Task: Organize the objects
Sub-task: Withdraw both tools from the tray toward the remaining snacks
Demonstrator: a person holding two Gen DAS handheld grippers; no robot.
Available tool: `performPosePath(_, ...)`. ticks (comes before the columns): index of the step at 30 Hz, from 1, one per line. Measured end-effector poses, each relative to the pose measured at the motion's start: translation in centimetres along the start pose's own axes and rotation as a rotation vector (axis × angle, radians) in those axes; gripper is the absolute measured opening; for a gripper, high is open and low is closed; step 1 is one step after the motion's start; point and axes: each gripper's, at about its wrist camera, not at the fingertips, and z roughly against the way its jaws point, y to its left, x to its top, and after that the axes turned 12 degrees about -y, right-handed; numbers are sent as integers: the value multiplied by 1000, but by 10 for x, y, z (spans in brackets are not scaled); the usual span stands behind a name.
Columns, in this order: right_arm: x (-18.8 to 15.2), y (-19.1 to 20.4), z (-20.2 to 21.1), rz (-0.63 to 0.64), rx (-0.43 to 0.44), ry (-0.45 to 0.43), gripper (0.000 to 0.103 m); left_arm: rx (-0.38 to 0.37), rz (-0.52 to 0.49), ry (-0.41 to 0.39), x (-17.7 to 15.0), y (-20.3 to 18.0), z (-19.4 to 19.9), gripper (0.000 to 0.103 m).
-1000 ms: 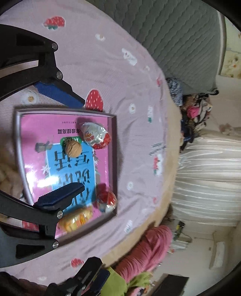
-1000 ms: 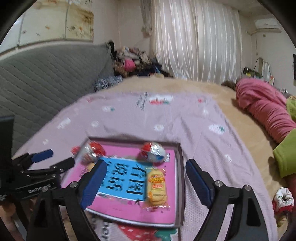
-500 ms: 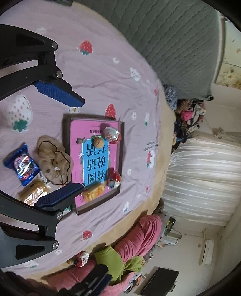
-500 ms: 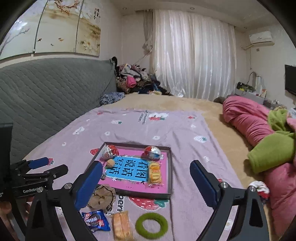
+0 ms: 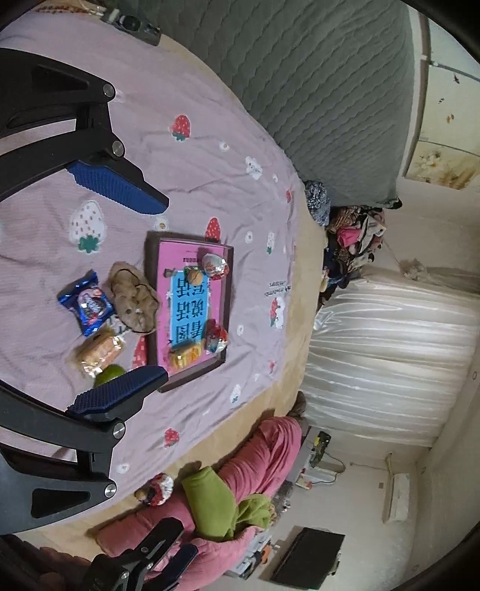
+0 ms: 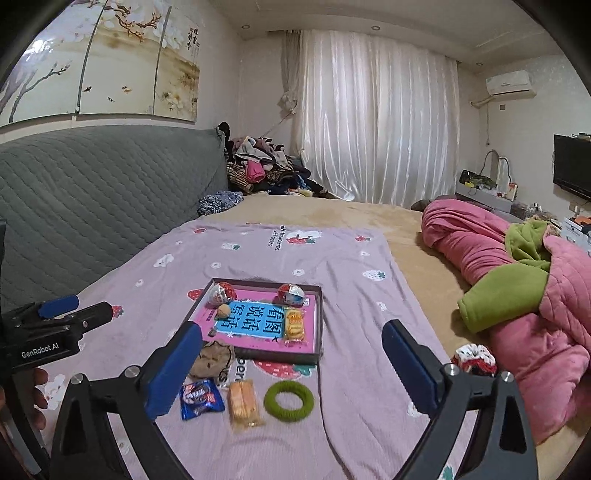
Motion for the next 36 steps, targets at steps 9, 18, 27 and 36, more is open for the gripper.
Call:
performPosePath(9, -8, 0, 32, 0, 17, -5, 99, 2, -29, 13, -17, -12, 29, 85)
performPosePath(18, -23, -3, 34, -2, 12, 28, 99, 4, -43, 34, -33, -15, 32, 85)
performPosePath(27, -38, -3, 20, 8, 18, 76, 99, 11, -52, 72, -46, -14, 17, 85)
performPosePath(36, -63, 0, -2, 39, 23, 150, 99, 20, -61, 133, -67, -13, -5, 85)
